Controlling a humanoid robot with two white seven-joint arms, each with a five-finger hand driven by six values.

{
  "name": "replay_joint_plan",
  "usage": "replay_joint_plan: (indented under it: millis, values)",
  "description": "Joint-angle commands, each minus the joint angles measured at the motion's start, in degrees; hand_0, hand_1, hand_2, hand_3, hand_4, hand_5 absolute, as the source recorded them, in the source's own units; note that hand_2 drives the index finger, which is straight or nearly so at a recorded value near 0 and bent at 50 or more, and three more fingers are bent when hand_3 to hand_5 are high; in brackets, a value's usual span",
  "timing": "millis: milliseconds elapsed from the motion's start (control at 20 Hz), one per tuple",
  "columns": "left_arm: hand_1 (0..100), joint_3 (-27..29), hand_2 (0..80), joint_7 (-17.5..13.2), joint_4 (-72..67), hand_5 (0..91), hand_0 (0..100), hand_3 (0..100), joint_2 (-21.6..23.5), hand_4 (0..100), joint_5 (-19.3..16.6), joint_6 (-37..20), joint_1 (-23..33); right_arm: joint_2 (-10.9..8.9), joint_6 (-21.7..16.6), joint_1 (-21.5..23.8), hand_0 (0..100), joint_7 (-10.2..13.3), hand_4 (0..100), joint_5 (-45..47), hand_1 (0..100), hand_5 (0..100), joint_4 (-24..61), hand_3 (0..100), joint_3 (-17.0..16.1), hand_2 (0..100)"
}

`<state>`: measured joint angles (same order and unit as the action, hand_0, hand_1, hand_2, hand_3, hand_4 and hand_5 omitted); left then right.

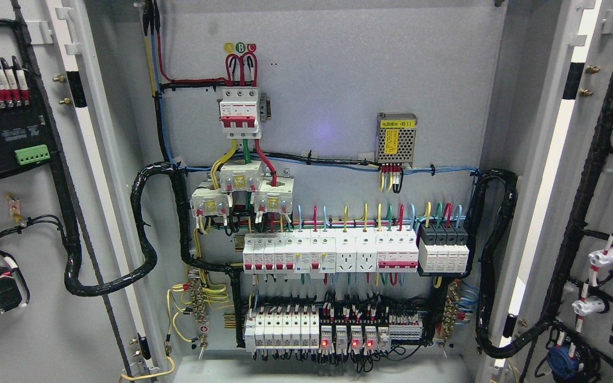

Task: Open door with both hands

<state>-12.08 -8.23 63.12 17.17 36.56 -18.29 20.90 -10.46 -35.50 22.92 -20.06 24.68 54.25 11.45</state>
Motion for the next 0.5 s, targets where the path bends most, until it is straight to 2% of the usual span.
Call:
replay_joint_plan:
  millis: [0, 200, 300, 450]
  values:
    - [0, -2.6, 0.0, -2.92, -34.08, 0.0, 0, 0, -5.29, 0, -1.48, -0.17, -2.7, 8.35, 0.08, -3.76, 19, 0.55, 0, -2.44, 0, 0, -38.76, 0, 1.83, 0]
    - [0, -2.42, 0.0, -3.28, -48.32, 0.0, 0, 0, -8.37, 0, -5.44, 0.01, -6.83, 8.62, 1.13, -3.76, 19, 0.99, 0, -5.86, 0, 0, -43.95, 0, 1.83, 0]
    - [0, -2.42, 0.0, -3.28, -51.59, 0.0, 0, 0, -9.26, 0, -5.71, 0.09, -7.28, 8.44, 2.45, -3.94, 19, 2.65, 0, -6.92, 0, 0, -44.84, 0, 1.91, 0]
    - [0, -2.42, 0.0, -3.28, -56.77, 0.0, 0, 0, -9.96, 0, -5.8, 2.19, -9.11, 8.09, 7.88, -5.17, 19, 4.94, 0, -8.76, 0, 0, -46.24, 0, 2.0, 0]
